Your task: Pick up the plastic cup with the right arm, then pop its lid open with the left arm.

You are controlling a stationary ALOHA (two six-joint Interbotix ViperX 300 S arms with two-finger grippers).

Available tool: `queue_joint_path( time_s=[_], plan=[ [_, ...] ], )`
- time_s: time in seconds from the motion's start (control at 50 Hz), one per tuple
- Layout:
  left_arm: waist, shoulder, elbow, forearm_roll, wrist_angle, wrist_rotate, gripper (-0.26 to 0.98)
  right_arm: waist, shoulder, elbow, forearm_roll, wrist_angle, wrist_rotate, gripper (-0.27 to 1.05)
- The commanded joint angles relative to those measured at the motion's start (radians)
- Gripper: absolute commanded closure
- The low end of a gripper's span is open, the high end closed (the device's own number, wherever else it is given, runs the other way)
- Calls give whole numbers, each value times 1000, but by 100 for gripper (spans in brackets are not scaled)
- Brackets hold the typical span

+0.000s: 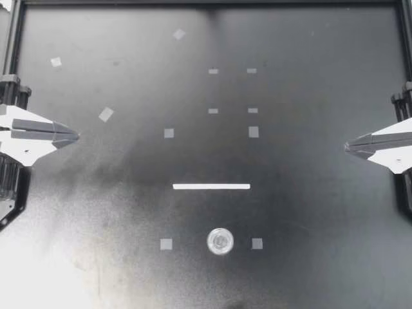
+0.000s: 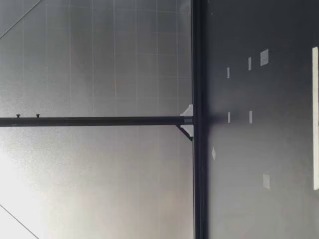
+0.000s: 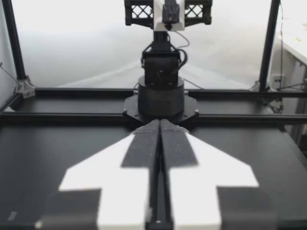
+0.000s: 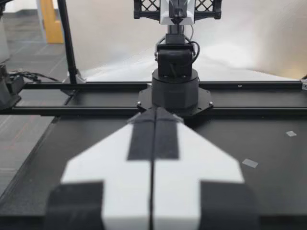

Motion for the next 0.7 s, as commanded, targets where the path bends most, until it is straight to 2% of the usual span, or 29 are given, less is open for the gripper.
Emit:
queue_joint_path(
  time_s=[0.0,0.1,0.22,0.4,0.54,0.68],
  plan=[
    [-15,-3,32,0,-12,-2,62,3,-5,3,-2,-2,-2,70],
    [-15,-15,54,-2,-34,-12,75,3,-14,41,-2,-11,-3,82],
    [-15,8,40,-3,-26,-26,77,5,-11,60,-2,-25,2,83],
    [-25,181,-74,-14,109,-83,77,14,101,67,-2,-35,44,82],
    [-63,347,-143,-12,123,-140,77,66,245,69,-2,-77,109,68],
    [-109,526,-178,-14,64,-175,77,129,413,74,0,-175,170,38]
  ],
)
